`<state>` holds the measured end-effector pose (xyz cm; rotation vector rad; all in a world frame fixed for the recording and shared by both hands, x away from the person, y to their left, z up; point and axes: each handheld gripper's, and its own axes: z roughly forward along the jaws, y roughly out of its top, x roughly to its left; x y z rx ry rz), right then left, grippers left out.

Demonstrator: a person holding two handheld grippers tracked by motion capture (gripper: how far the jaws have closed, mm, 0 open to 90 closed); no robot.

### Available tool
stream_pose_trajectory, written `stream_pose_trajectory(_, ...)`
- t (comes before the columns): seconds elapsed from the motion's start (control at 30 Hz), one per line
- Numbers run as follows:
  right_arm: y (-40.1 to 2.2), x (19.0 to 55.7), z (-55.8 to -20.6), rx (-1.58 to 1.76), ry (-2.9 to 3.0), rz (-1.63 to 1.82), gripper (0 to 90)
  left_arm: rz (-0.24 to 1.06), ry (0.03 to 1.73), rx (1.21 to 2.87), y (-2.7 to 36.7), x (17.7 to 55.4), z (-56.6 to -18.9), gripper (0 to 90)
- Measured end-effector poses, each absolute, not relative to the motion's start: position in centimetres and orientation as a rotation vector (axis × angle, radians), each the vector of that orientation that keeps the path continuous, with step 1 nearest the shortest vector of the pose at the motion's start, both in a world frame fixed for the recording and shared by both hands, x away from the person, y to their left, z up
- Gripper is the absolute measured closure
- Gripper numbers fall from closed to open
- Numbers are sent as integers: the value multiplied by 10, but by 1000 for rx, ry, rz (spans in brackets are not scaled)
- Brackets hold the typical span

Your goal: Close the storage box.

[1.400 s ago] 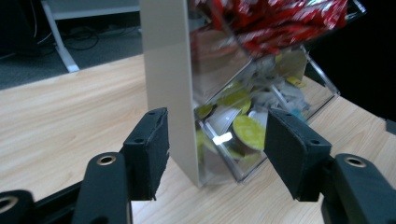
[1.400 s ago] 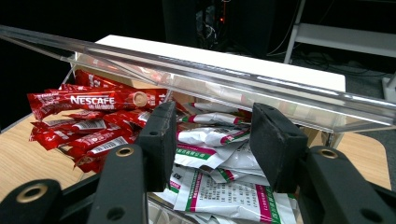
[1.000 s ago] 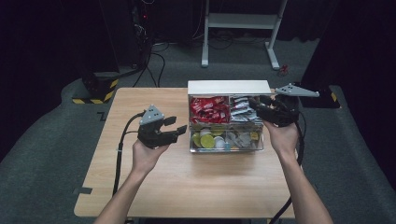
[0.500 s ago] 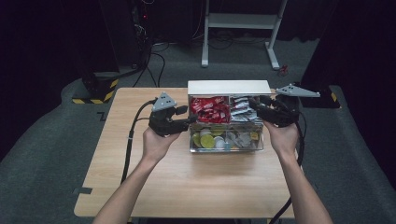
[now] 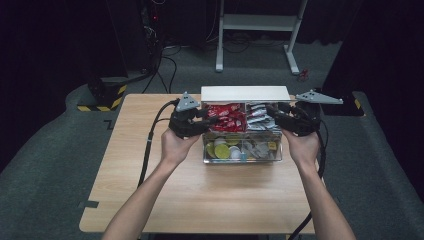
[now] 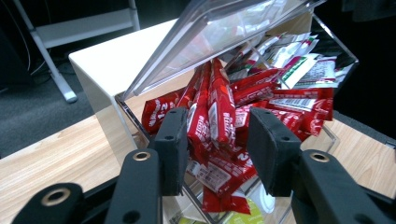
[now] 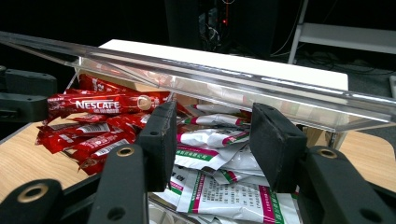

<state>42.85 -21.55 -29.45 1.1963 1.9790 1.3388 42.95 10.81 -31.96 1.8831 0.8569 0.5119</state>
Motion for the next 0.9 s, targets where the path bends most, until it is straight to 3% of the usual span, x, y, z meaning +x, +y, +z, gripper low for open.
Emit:
stream_pose_trajectory(0.47,-216,429,-295,1197,1978,1345,514,560,863,1958,94,439,-319,658)
stream_pose_trajectory(0.7,-216,429,-295,1197,1973,1347,515,550,849,1961,96,439,-316,763)
stream_pose_trajectory(0.9,-215,429,-295,1194,1978,1339,516,548,836,1952,98,436,-313,786)
